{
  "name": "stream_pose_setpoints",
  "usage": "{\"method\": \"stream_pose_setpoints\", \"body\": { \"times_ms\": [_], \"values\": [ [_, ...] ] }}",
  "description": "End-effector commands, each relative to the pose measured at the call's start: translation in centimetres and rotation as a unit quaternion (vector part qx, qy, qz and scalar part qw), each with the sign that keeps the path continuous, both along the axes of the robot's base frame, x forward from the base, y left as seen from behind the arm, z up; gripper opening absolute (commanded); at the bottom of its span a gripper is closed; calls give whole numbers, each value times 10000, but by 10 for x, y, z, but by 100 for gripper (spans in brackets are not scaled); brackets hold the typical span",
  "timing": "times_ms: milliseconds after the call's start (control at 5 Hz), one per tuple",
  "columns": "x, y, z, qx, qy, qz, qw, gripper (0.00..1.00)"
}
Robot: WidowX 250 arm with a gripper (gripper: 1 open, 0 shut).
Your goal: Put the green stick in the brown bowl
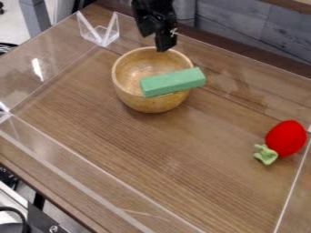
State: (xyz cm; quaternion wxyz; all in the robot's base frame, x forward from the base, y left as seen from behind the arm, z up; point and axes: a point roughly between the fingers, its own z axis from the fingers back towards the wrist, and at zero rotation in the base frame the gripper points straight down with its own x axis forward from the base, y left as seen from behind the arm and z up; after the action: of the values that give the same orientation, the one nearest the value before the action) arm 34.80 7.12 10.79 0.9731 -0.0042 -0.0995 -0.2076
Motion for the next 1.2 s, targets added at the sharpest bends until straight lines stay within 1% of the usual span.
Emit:
{"method": "stream_pose_setpoints", "body": {
  "times_ms": [0, 200, 400, 600, 800, 1000],
  "values": [
    [-1, -5, 40, 144, -425, -494, 9978, 100],
    [-8, -10, 55, 185, -473, -898, 9947, 100],
    [-1, -20, 46, 203, -435, -715, 9963, 100],
    [1, -27, 32, 196, -345, -489, 9980, 100],
    [-1, -14, 27, 177, -277, -444, 9985, 100],
    [-3, 4, 24, 167, -201, -392, 9989, 100]
  ]
}}
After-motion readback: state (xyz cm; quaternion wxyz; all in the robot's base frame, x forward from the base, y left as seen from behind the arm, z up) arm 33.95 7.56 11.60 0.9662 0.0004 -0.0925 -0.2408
